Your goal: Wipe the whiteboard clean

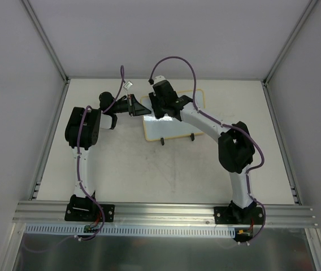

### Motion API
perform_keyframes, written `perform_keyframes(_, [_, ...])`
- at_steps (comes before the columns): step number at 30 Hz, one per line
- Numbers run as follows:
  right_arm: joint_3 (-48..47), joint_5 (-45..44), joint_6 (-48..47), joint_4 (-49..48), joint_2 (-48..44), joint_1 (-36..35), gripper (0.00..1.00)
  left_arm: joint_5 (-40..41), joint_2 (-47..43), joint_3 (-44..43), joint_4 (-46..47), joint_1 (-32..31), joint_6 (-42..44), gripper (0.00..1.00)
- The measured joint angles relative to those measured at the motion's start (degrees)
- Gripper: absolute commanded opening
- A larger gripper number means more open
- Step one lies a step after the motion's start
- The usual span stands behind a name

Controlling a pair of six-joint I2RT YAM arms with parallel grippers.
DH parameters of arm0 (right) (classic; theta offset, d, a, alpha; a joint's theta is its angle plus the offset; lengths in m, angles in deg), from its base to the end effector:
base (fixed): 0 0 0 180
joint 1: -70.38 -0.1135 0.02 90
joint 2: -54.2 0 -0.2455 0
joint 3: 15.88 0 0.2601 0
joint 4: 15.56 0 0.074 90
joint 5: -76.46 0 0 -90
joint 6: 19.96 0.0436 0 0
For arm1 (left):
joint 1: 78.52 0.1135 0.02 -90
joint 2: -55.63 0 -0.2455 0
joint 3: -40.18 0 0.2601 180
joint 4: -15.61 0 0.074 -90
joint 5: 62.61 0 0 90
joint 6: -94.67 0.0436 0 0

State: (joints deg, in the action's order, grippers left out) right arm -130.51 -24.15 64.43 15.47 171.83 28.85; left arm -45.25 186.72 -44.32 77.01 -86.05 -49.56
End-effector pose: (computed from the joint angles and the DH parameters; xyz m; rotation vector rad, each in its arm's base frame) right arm 0.3725 0.3192 0.2520 -0.7643 2.0178 0.1628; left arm 0.4349 -0.0995 0.1318 0.6078 1.6410 -1.6422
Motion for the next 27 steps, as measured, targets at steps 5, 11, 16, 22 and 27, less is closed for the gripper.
perform_keyframes(5, [-0.5,-1.3,-1.2,0.0,1.0,-0.7,0.02,0.6,0.0,0.2,-0.2,0.0,-0.2,0.00])
perform_keyframes(11, [-0.6,-3.2,-2.0,0.0,1.4,-1.4,0.02,0.7,0.0,0.3,-0.2,0.0,-0.2,0.00])
perform_keyframes(16, [0.1,-5.1,-1.9,-1.1,1.5,-2.0,0.01,0.7,0.0,0.4,-0.2,0.0,-0.2,0.00])
perform_keyframes(22, [5.0,-7.9,-0.9,-4.7,0.2,-3.5,0.01,0.9,0.0,0.5,-0.3,0.1,-0.3,0.00])
perform_keyframes(27, [10.2,-10.2,1.0,-6.2,-1.4,-5.2,0.01,0.9,0.0,0.5,-0.3,0.1,-0.3,0.00])
